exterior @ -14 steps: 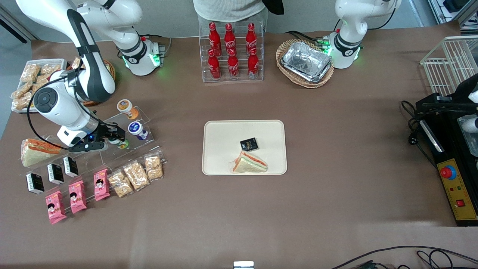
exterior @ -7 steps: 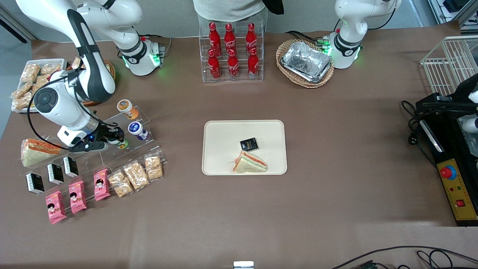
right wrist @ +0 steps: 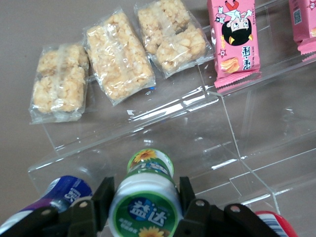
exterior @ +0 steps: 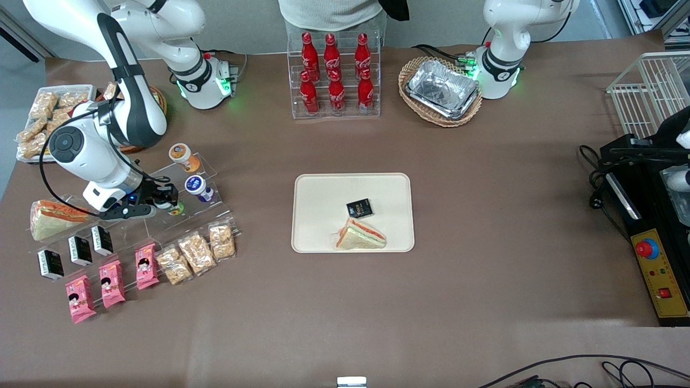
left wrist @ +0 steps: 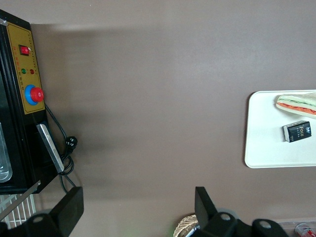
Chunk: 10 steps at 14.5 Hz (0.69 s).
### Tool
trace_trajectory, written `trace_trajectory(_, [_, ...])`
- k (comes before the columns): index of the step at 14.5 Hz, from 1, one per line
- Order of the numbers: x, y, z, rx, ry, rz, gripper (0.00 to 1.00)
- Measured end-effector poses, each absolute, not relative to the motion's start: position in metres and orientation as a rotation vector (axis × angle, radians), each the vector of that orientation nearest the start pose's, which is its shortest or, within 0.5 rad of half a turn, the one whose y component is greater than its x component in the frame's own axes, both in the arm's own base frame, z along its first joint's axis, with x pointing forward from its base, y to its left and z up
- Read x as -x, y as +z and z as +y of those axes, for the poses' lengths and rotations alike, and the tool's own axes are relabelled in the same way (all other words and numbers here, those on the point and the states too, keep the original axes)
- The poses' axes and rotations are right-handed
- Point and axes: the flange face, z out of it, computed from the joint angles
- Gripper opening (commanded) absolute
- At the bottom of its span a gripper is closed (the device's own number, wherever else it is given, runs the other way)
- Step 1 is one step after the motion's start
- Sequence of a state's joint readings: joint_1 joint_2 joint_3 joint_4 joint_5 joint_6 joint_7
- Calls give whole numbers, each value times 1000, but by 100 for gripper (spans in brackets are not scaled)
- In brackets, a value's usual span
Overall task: Place green gum on tray
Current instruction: 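Close the right gripper around the green-labelled gum bottle, then lift the gum bottle out of the rack and carry it over the cream tray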
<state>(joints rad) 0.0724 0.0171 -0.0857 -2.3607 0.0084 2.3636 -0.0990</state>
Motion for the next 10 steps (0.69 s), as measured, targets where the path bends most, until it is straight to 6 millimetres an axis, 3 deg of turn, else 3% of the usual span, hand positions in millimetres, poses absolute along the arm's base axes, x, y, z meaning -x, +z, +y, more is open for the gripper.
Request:
trace_trajectory(5, [-511, 340, -5, 3134, -28, -131, 43])
trace_trajectory(10, [-534, 414, -5, 3127, 64, -134, 43])
